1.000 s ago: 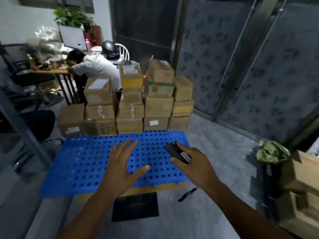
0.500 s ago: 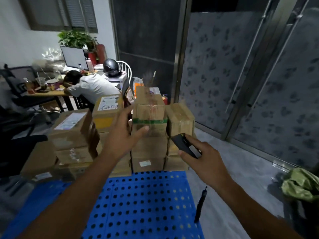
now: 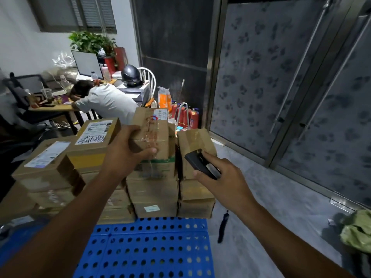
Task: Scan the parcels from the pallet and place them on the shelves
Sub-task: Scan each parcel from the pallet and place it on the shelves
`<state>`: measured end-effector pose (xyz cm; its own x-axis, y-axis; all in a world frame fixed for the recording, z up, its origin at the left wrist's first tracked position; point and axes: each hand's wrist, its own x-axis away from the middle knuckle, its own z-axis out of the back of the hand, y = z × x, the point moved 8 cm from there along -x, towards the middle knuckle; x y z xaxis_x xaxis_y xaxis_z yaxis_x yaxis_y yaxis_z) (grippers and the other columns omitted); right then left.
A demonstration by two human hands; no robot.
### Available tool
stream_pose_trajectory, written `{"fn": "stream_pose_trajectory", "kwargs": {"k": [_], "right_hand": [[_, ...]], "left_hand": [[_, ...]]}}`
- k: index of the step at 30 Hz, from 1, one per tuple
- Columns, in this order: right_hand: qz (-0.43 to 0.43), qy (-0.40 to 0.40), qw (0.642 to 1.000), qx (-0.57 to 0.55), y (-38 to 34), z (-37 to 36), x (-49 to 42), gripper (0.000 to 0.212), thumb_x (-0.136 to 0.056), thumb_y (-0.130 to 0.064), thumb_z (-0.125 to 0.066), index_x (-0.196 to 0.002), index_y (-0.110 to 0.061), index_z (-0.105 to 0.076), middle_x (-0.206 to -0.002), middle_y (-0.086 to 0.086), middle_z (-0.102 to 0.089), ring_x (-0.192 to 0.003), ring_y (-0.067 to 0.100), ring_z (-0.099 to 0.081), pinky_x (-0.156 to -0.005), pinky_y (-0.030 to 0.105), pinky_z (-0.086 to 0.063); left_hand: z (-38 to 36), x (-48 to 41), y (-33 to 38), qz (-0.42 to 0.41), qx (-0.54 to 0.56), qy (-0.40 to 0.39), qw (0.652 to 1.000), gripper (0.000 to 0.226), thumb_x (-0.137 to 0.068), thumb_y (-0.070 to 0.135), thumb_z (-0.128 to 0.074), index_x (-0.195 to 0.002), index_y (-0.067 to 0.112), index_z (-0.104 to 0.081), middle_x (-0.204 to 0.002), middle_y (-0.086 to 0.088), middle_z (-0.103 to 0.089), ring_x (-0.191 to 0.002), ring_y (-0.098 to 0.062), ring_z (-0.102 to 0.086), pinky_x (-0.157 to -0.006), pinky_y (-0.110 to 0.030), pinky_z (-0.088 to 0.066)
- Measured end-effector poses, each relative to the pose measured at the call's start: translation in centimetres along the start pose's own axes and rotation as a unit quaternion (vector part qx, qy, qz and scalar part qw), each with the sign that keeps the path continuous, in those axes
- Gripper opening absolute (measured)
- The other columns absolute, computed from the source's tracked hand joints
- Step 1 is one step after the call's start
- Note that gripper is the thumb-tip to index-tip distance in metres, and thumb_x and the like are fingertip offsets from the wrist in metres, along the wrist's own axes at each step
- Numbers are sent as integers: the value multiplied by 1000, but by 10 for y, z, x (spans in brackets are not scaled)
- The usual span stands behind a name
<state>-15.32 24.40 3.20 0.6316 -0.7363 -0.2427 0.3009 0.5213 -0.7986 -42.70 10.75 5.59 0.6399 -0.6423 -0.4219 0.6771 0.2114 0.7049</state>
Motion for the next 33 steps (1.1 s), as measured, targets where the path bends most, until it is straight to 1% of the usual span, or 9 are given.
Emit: {"fn": "stream_pose_trajectory", "kwargs": {"k": [4, 10, 12, 16, 20, 23, 27, 30, 33], "right_hand": [[-3, -5, 1000, -19, 7, -3, 4, 67, -82, -58, -72, -144, -44, -50, -118, -12, -60, -114, 0, -54, -90, 22, -47], [-19, -6, 998, -65, 12, -14, 47, 66, -81, -59, -71, -142, -46, -51, -114, -19, -59, -108, -5, -58, -85, 13, -49], [-31, -12, 997, -72, 16, -20, 70, 68, -79, -62, -70, -142, -43, -52, -116, -17, -61, -107, -3, -60, -85, 17, -52], [-65, -50, 995, -52, 36, -40, 126, 71, -76, -70, -65, -141, -45, -52, -115, -19, -62, -104, -7, -59, -79, 8, -47], [-105, -123, 987, 13, 66, -76, 186, 64, -84, -50, -74, -144, -40, -52, -111, -8, -62, -93, 1, -63, -75, 17, -52], [-94, -210, 964, 135, 80, -111, 227, 67, -86, -52, -71, -147, -41, -46, -105, -4, -57, -89, 9, -60, -77, 28, -50], [-48, -333, 888, 313, 90, -149, 272, 70, -86, -64, -60, -149, -47, -35, -112, 0, -49, -102, 23, -55, -82, 38, -51], [-22, -356, 847, 395, 90, -159, 279, 71, -86, -69, -54, -149, -46, -32, -114, -1, -45, -106, 23, -51, -84, 41, -51], [1, -353, 824, 443, 84, -159, 274, 71, -86, -70, -53, -149, -46, -32, -120, 2, -47, -108, 25, -51, -86, 43, -51]], "left_hand": [[-2, 5, 0, 18, 45, 13, 999, 73, -66, 47, -92, -126, 36, -53, -111, 20, -63, -94, 17, -57, -72, -12, -44], [16, 60, 23, 12, 132, 53, 990, 72, -61, 50, -88, -124, 42, -53, -112, 44, -59, -103, 16, -60, -75, -3, -48], [27, 99, 31, -8, 130, 60, 990, 74, -63, 50, -88, -127, 43, -51, -118, 45, -56, -109, 16, -58, -80, -3, -47], [30, 213, 11, -30, 97, 22, 995, 76, -65, 53, -84, -131, 54, -46, -132, 42, -46, -126, 13, -49, -95, -4, -44], [5, 339, -61, 59, 123, -40, 990, 83, -61, 39, -89, -132, 54, -48, -146, 18, -52, -132, 11, -47, -101, -5, -41], [-20, 408, -117, 137, 117, -71, 981, 79, -59, 33, -89, -130, 37, -53, -142, 31, -52, -128, 21, -44, -98, -2, -39], [-48, 468, -180, 218, 52, -146, 963, 78, -66, 33, -91, -134, 12, -58, -153, -3, -47, -136, -21, -51, -98, -14, -40], [-56, 481, -190, 178, 14, -175, 968, 74, -73, 22, -91, -136, 3, -57, -158, -12, -38, -140, -30, -46, -107, -34, -41], [-59, 478, -187, 160, 6, -177, 971, 77, -74, 24, -91, -139, 7, -53, -158, -14, -34, -141, -31, -43, -109, -39, -41]]}}
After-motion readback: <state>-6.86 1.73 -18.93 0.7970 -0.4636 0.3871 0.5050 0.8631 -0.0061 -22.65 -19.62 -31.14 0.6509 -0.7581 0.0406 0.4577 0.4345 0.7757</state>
